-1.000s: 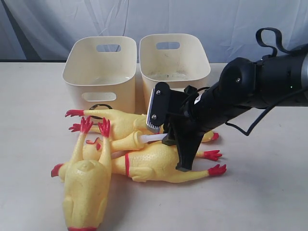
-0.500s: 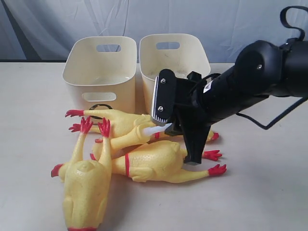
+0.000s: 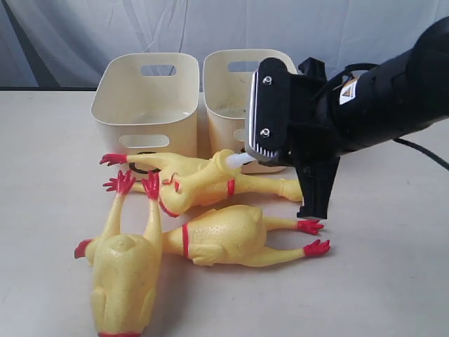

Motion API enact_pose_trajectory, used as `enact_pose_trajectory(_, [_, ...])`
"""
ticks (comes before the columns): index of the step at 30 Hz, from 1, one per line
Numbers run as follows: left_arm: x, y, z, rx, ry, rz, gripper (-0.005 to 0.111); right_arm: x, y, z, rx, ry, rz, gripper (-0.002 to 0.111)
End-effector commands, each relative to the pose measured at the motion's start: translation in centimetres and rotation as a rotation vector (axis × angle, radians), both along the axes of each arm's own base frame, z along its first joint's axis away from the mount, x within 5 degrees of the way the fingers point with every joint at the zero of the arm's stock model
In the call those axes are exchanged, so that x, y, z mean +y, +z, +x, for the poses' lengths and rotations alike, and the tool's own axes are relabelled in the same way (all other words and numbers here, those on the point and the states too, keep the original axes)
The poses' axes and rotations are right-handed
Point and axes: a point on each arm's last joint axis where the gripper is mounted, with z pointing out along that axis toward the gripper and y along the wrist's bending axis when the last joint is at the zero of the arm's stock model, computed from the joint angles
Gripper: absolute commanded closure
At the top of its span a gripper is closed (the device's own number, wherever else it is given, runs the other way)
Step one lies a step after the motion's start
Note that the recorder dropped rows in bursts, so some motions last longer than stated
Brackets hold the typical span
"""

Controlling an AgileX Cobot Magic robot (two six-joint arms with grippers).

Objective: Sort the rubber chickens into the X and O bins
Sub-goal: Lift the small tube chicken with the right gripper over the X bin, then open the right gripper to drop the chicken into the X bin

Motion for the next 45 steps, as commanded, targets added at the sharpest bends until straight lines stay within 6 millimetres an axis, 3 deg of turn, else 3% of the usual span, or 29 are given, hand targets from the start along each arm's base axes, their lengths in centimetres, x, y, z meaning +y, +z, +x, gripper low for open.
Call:
enact_pose_trajectory(1, [0.0, 0.1, 0.0, -0.003, 0.002, 0.000, 0.107, -0.4, 1.8, -0.7, -0.050, -0.011, 0.044, 0.109])
enact_pose_trajectory(12, [0.0, 0.1, 0.0, -0.003, 0.002, 0.000, 0.107, -1.2, 4.5, -1.5, -0.152, -0.055, 0.143, 0.109])
enact_pose_trajectory(23, [0.0, 0.1, 0.0, -0.003, 0.002, 0.000, 0.107, -1.1, 5.8, -0.7, -0.262, -0.129, 0.252, 0.109])
enact_pose_trajectory(27, [0.0, 0.1, 0.0, -0.003, 0.002, 0.000, 0.107, -1.2, 6.8, 0.3, -0.349, -0.212, 0.364, 0.109])
enact_pose_trajectory(36, [0.0, 0.1, 0.0, -0.003, 0.002, 0.000, 0.107, -3.7, 4.7, 5.2, -0.426, -0.389, 0.349, 0.109])
enact_pose_trajectory(45, [0.0, 0.1, 0.0, -0.003, 0.002, 0.000, 0.107, -3.3, -1.4, 9.6, -0.374, -0.477, 0.291, 0.109])
